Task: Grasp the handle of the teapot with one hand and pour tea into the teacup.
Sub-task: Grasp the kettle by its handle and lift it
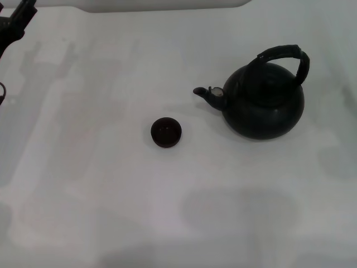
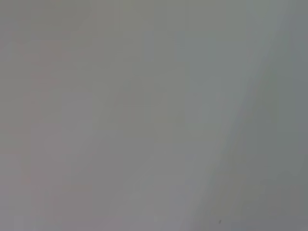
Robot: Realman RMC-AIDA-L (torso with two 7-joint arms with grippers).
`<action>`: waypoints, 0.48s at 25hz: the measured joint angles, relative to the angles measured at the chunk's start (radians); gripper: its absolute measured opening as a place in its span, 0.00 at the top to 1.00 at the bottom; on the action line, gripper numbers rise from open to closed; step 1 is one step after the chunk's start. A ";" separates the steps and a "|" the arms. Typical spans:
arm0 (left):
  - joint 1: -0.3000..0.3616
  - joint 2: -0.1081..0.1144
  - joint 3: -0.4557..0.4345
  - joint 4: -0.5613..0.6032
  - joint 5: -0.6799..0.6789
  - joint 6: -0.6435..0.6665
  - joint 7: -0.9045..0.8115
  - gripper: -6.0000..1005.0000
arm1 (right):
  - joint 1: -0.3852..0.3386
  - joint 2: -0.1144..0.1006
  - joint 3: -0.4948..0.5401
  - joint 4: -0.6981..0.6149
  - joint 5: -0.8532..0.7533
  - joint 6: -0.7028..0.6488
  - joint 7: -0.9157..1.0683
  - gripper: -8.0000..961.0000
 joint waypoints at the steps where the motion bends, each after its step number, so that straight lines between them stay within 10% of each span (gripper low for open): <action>1: 0.000 0.000 0.001 0.000 0.000 0.000 0.000 0.11 | -0.007 -0.010 -0.048 0.000 0.000 0.011 0.010 0.14; 12: 0.001 -0.002 0.000 -0.019 -0.020 -0.013 -0.005 0.11 | 0.025 0.029 -0.184 -0.013 0.000 0.059 -0.012 0.14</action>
